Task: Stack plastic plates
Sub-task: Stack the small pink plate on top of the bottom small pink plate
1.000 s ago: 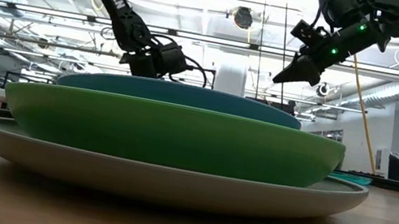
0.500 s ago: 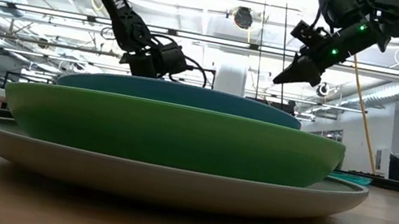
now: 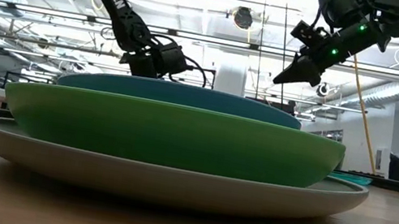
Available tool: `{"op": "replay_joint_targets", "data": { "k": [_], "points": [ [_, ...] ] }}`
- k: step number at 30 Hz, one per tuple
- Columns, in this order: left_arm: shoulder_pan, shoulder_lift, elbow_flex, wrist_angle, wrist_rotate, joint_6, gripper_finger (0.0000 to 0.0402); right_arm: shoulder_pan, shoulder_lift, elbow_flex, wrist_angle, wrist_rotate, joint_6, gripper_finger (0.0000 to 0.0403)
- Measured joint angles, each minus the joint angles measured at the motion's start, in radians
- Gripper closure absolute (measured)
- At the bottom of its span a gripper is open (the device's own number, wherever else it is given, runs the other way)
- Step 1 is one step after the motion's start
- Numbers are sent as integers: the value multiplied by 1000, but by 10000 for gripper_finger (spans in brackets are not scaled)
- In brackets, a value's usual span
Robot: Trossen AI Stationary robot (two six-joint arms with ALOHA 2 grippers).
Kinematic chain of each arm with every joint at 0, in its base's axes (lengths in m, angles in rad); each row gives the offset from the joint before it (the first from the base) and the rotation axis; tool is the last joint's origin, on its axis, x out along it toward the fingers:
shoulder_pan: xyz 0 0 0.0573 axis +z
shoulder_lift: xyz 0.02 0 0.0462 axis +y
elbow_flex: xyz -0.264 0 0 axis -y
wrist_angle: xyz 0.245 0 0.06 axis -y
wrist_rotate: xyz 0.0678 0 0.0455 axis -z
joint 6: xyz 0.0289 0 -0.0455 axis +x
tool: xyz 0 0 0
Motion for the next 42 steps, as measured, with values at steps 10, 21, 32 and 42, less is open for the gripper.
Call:
{"op": "replay_joint_targets", "data": {
  "k": [10, 21, 32, 42],
  "points": [
    [0, 0, 0, 0, -35, 0, 306, 0, 0, 0, 0, 0, 0, 399],
    [0, 0, 0, -1, -37, 0, 380, 0, 0, 0, -1, 0, 0, 399],
    [0, -17, 0, 1, -42, 0, 396, 0, 0, 0, -7, 0, 0, 399],
    [33, -122, 1, -128, -59, 76, 397, 0, 0, 0, -31, 0, 0, 399]
  ]
}}
